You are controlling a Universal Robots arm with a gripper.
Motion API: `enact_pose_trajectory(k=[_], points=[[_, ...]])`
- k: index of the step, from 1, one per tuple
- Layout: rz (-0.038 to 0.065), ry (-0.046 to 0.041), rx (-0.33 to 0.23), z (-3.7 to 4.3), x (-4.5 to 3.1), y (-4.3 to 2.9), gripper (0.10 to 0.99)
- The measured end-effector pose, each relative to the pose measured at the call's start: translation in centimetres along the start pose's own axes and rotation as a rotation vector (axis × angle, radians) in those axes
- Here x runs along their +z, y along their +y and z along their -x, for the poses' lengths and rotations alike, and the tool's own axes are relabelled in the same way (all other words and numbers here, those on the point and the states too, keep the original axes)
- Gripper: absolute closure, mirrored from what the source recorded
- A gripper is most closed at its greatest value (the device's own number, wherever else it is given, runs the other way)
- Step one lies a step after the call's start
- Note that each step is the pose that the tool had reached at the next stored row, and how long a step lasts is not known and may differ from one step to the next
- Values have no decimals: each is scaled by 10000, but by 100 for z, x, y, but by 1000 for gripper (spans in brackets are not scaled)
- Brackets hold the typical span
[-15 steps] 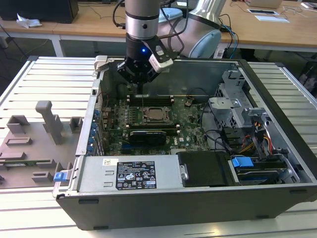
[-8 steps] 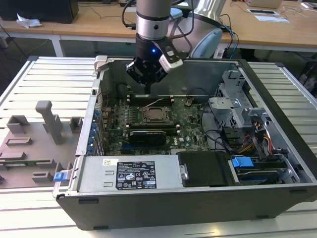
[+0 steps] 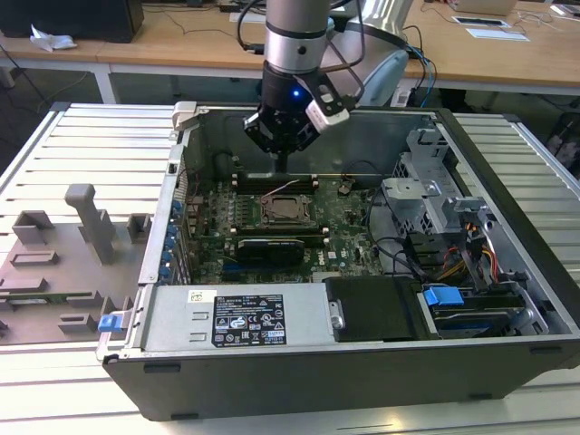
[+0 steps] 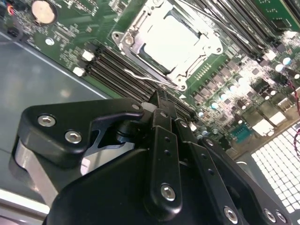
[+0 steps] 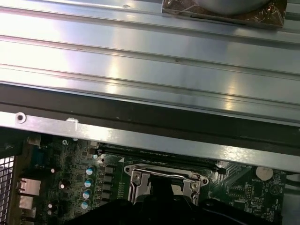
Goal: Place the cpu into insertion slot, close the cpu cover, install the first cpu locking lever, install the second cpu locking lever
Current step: 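Install the first cpu locking lever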
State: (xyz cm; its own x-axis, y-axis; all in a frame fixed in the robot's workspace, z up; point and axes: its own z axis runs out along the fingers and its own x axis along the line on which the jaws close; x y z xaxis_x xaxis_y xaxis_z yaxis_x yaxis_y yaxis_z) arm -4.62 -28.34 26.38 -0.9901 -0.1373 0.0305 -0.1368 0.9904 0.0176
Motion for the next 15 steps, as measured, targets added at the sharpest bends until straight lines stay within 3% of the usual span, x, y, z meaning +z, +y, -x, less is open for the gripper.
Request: enact_pose_trajectory(k=[15], points=[[3,5,8,23,4,-3,980]])
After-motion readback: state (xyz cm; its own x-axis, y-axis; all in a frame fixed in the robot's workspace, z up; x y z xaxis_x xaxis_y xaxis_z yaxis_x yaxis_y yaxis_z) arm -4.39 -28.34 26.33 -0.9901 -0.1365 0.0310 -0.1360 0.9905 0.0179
